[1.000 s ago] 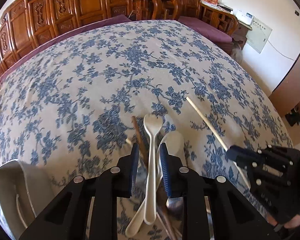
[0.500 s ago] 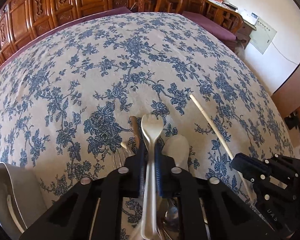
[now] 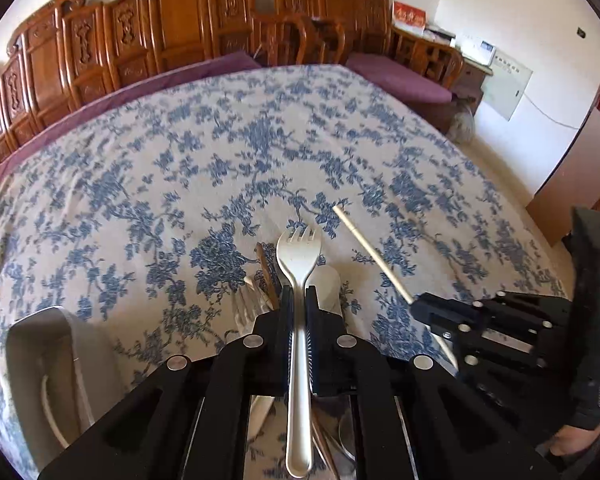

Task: Organize utensils
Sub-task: 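Grasp a metal fork with left gripper while right gripper lifts the chopstick, then lower the fork into the tray and open left gripper while right carries chopstick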

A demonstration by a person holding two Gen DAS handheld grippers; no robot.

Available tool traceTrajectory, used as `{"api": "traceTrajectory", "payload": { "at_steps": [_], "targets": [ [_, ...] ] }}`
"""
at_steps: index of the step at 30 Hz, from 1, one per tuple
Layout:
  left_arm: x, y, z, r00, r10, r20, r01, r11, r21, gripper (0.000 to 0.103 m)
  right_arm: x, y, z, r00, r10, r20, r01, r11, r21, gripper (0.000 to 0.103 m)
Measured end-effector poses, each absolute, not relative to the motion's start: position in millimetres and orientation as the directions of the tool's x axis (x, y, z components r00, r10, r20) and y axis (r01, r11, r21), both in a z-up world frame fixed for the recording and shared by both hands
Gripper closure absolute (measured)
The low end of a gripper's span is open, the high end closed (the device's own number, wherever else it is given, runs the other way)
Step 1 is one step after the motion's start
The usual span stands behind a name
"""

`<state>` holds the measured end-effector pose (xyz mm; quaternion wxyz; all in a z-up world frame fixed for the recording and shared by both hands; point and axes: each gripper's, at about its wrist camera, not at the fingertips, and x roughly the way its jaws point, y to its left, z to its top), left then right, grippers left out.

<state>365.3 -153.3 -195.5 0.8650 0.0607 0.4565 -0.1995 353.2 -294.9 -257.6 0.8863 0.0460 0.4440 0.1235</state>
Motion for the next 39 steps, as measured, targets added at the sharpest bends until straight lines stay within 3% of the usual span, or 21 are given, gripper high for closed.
{"api": "traceTrajectory", "payload": {
  "at_steps": [20,39],
  "targets": [
    [314,-85,-151,0.589,-0.211,-0.78,0.311,0.95,-0.022,0.098,322,-233,-233,0.591,0.317,-0.742,-0.254,0.946,0.202,0.097],
    [314,0,-187,0.571,-0.11,-0.814,0.16,0.987,-0.022,0.098,285,-172,-207,0.583,0.423,-0.694,-0.407,0.891,0.201,0.097]
  ]
}}
